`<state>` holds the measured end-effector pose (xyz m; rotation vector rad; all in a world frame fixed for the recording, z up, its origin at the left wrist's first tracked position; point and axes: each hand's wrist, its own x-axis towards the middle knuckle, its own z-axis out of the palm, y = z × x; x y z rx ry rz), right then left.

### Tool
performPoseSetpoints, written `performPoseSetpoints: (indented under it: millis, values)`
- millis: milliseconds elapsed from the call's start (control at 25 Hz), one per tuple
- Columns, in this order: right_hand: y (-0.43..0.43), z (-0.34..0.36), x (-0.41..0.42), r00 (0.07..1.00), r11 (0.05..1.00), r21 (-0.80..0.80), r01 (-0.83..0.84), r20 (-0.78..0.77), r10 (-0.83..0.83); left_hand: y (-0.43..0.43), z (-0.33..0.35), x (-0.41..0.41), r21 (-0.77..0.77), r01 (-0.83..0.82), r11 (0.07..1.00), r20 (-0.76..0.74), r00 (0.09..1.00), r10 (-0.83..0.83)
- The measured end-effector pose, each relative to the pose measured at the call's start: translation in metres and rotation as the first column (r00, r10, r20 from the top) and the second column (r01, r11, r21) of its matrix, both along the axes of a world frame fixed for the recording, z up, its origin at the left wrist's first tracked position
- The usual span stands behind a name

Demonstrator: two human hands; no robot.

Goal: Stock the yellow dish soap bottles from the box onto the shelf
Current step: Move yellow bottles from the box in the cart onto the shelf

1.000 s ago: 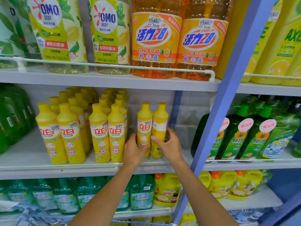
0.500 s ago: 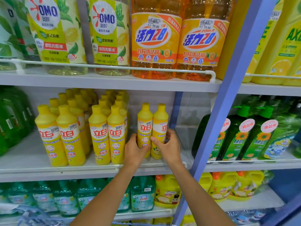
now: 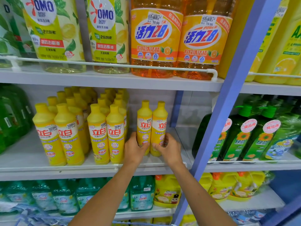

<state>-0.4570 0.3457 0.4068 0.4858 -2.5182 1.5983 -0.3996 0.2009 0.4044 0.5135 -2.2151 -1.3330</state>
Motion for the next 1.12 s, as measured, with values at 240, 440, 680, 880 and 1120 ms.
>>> performPoseSetpoints:
  millis: [240, 440, 680, 880, 1120]
  values:
    - [-0.010, 0.003, -0.010, 0.996, 0.990, 0.130, 0.059, 0.059, -0.067, 0.012, 0.007, -0.010, -0.091, -0.095, 0.991, 0.028, 0.995, 0.098]
    - [-0.033, -0.008, -0.041, 0.991, 0.995, 0.009, 0.095, 0.093, -0.095, 0.001, -0.005, -0.042, 0.012, -0.117, 0.993, 0.008, 0.993, 0.117]
    - [-0.059, -0.027, -0.098, 0.991, 0.991, -0.012, 0.135, -0.015, -0.135, -0.014, -0.030, -0.097, 0.054, -0.163, 0.985, -0.092, 0.981, 0.168]
    - [-0.068, -0.052, -0.132, 0.996, 0.986, -0.142, 0.089, -0.006, -0.090, -0.030, -0.044, -0.126, 0.080, -0.137, 0.987, -0.168, 0.975, 0.149]
    - [-0.074, -0.059, -0.153, 0.992, 0.990, -0.080, 0.119, -0.036, -0.122, -0.041, -0.047, -0.144, 0.116, -0.097, 0.988, -0.214, 0.969, 0.120]
